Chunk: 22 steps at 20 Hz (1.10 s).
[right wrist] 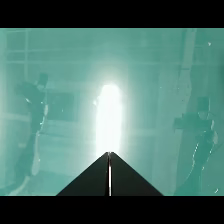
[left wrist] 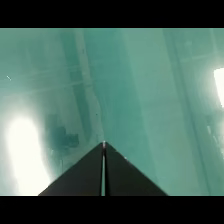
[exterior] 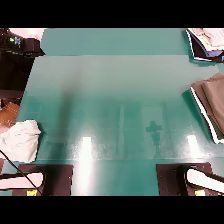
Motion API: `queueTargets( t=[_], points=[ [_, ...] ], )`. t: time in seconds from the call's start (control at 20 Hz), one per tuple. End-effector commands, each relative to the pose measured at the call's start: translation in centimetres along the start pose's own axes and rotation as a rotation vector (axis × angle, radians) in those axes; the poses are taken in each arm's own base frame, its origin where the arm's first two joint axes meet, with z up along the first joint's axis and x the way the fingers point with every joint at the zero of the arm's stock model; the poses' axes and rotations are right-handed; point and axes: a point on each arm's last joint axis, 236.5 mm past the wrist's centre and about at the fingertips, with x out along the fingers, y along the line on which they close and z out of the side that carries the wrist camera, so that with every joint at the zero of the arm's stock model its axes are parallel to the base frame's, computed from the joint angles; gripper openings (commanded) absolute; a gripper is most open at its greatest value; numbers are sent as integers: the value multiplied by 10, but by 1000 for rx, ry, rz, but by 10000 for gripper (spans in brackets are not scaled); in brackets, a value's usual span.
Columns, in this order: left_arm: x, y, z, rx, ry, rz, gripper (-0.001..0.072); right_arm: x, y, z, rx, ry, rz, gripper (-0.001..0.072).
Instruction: Fold the shirts.
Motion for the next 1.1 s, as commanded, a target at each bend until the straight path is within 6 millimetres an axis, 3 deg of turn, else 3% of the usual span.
queueTargets(
  t=[0.0, 0.45, 0.6, 0.65, 0.75, 0.95, 1.05],
  points=[
    [0, 0, 0, 0, -1, 1, 31, 1, 2, 0, -5, 0, 4, 16],
    [0, 0, 0, 0, -1, 1, 31, 1, 2, 0, -5, 3, 4, 17],
    [-1, 5, 16, 1, -69, 18, 31, 0, 2, -5, -5, 20, 4, 17],
    [-3, 7, 12, -16, -52, 28, 29, 0, 2, -5, -5, 24, 4, 16],
    [-15, 14, -24, -61, 89, 86, 28, 0, 2, -6, -5, 26, 4, 17],
    [-67, 38, -83, -39, 176, 306, 29, 0, 3, -6, -23, 26, 5, 17],
    [-80, 56, -134, -47, 255, 409, 31, 1, 3, -4, -40, 19, 5, 17]
  ],
)
